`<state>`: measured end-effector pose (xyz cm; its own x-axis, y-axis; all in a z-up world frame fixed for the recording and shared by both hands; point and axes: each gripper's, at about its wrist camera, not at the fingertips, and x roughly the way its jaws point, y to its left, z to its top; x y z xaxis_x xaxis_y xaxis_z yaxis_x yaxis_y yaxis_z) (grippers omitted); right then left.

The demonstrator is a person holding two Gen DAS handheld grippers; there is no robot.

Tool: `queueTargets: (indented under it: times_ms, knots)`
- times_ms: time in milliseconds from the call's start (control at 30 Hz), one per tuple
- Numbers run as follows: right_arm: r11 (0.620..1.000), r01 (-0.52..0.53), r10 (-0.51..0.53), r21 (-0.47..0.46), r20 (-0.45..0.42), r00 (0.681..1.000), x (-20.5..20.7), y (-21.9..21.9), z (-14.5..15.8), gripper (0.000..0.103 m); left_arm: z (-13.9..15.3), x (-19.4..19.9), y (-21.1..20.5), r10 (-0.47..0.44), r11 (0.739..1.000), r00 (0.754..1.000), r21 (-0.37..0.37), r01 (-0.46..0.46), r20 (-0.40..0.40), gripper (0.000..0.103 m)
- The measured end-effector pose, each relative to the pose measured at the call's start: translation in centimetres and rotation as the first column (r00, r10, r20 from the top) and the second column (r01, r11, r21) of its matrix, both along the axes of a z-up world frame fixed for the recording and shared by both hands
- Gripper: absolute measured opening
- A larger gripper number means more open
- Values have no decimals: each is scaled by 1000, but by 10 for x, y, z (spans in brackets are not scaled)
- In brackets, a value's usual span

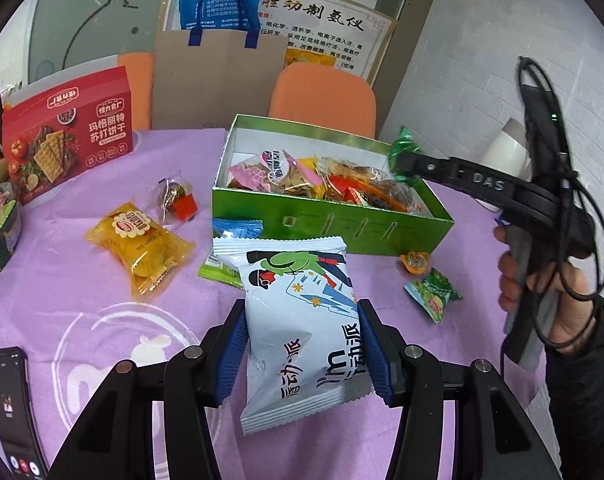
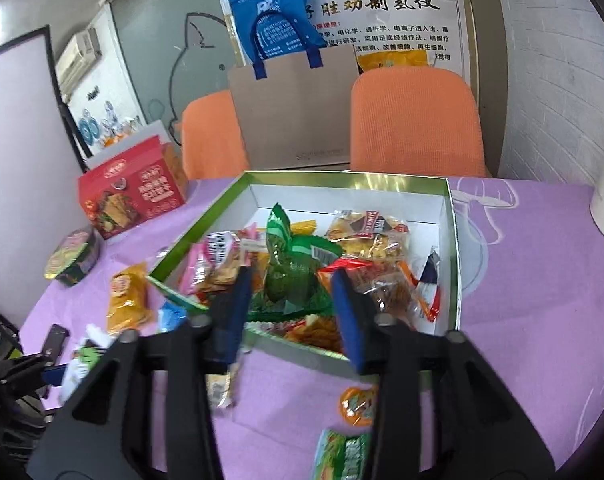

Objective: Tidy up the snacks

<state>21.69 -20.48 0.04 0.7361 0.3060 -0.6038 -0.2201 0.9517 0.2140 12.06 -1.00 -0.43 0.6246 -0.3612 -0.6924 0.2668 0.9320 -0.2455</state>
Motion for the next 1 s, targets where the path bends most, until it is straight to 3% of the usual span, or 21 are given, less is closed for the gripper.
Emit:
queueTargets:
  times_ms: [67,167,333,533,667,700,733,767,833,1000]
  knots:
    - [999,40,-40,-5,-9,999,1,-7,-5,74,2,2,3,5,1000,1000,6,-5,6,54]
    - [998,24,-24,51,-3,1000,-16,-24,-9,77,2,11,5,8,1000,1000,5,-8,0,54]
    - [998,27,-26,62,-12,1000,-41,-46,-9,82,16,38,-3,-6,1000,1000,-17,7,15,54]
    - [996,18,-19,88,10,1000,-66,-57,0,83,40,104,-22,12,1000,1000,-12,-12,29,54]
    - [995,14,-14,94,6,1000,-78,-61,0,84,32,152,-34,40,999,999,-10,-40,5,55]
    - [996,11,-11,90,1,1000,-79,-62,-2,84,27,163,-35,47,999,999,-27,-47,0,63]
    - [996,11,-10,85,-4,1000,-79,-62,-4,84,22,172,-35,54,998,999,-41,-54,0,84]
    - [997,12,-11,79,-12,1000,-79,-62,-6,84,18,177,-35,76,997,997,-28,-76,-3,90]
    - [997,11,-9,75,-29,1000,-78,-64,-11,84,11,180,-34,130,991,991,25,-130,-1,90]
    - [996,16,-11,91,-61,998,-77,-65,-25,84,17,151,-27,98,994,995,38,-99,31,90]
